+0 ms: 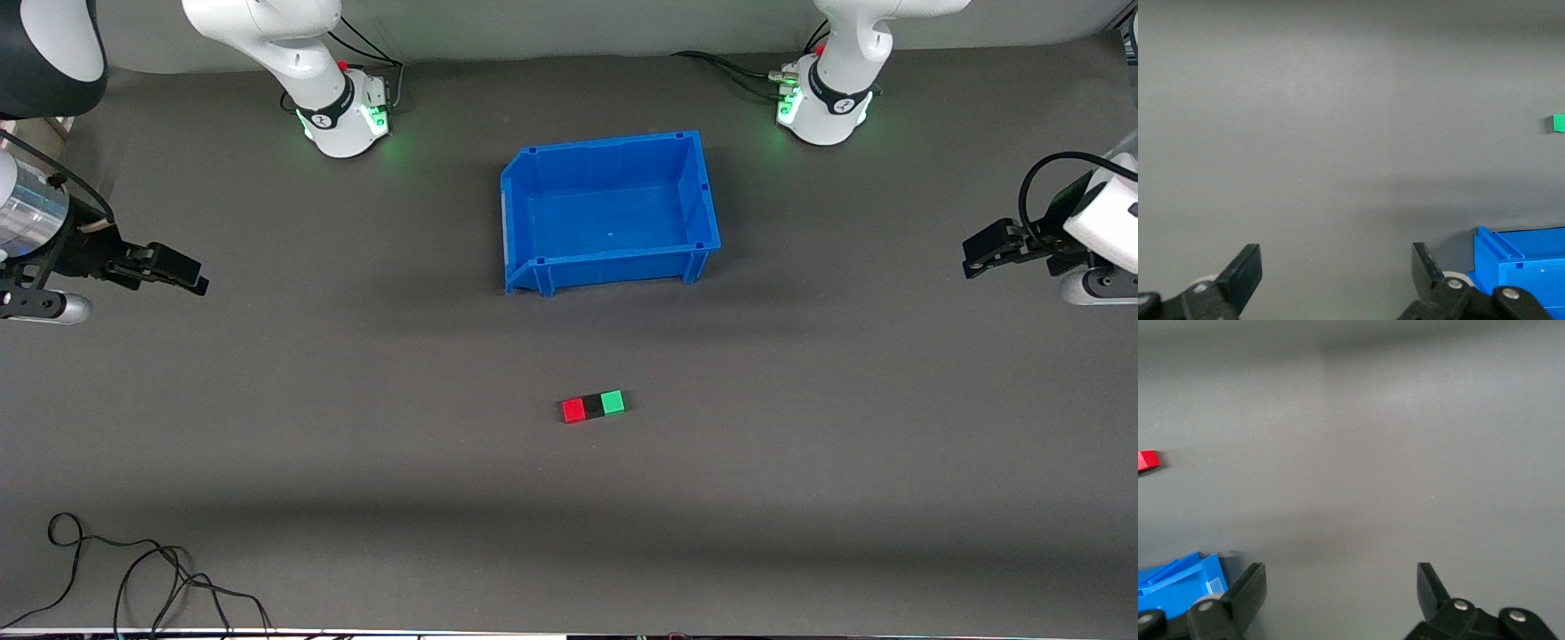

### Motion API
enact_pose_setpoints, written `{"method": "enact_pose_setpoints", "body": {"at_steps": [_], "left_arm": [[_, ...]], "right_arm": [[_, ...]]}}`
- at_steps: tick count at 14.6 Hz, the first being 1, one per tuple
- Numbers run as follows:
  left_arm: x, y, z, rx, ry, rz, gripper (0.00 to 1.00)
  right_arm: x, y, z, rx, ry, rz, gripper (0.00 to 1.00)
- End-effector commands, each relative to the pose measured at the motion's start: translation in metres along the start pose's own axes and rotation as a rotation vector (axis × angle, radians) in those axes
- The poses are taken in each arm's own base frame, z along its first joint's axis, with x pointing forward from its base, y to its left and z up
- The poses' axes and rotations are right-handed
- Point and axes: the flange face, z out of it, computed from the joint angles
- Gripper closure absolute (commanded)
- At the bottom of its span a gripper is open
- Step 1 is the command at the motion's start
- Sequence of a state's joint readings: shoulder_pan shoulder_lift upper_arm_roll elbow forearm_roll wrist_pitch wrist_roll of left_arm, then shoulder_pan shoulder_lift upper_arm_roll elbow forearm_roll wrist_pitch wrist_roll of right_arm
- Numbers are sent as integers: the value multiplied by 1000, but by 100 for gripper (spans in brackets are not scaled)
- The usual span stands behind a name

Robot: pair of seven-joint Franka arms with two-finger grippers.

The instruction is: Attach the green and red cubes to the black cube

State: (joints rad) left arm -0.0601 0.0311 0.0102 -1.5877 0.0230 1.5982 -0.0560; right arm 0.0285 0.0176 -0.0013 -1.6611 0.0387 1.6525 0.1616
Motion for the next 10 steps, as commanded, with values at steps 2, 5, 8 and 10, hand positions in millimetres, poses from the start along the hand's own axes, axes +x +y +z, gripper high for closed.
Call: {"method": "enact_pose_setpoints", "body": {"at_steps": [2,5,8,10], "left_arm": [[0,2,-6,21,-7,18,0],[1,1,-4,21,-10,17,0],[1,3,-5,21,-6,20,0],[1,2,-6,19,-3,18,0]], "right_arm": [[-4,-7,-1,-39,27,0,0],[-4,-11,-1,-38,33,-8,0],[-2,-6,-1,-39,38,1,0],[-2,-6,-2,-39,38,-4,0]]}}
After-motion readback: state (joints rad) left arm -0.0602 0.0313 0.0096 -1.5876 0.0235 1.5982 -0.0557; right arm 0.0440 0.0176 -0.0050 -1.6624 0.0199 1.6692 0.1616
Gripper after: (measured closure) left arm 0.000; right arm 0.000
